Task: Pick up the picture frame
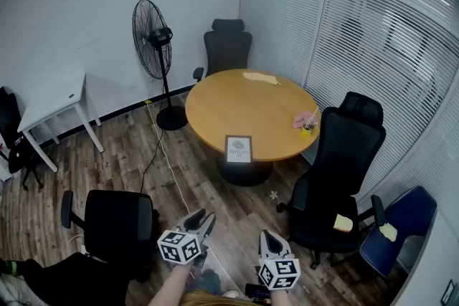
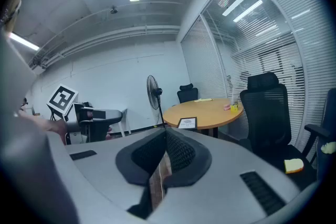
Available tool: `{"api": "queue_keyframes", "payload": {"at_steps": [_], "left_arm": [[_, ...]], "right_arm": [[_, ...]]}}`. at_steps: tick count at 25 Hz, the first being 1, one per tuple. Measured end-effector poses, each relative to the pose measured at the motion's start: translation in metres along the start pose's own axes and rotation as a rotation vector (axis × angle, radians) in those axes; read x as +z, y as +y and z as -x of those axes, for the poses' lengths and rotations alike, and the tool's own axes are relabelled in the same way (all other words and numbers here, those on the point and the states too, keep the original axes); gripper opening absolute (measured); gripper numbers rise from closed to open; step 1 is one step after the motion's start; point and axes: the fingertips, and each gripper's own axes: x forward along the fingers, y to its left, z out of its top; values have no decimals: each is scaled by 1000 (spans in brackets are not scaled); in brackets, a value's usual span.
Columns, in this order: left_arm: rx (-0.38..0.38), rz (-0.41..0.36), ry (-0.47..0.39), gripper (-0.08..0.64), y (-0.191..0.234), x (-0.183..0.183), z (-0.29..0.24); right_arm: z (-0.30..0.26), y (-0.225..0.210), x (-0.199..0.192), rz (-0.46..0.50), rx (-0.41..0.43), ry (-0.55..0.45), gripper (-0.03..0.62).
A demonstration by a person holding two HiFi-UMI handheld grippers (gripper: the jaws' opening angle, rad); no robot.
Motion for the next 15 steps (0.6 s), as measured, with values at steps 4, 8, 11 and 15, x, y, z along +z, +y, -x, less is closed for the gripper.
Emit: {"api": "queue_keyframes", "payload": {"at_steps": [4, 8, 11, 15], "left_arm": [[24, -21, -18, 161, 2, 3, 11], [33, -20, -53, 136, 5, 11, 21], [27, 7, -72, 138, 6, 15, 25], [21, 34, -80, 138, 5, 18, 28]], "right_arm": [[3, 16, -3, 12, 23, 0, 12], [4, 20, -1, 18, 29, -8, 12], [6, 21, 1, 18, 26, -15, 12], [8, 25, 4, 18, 27, -13, 12]]}}
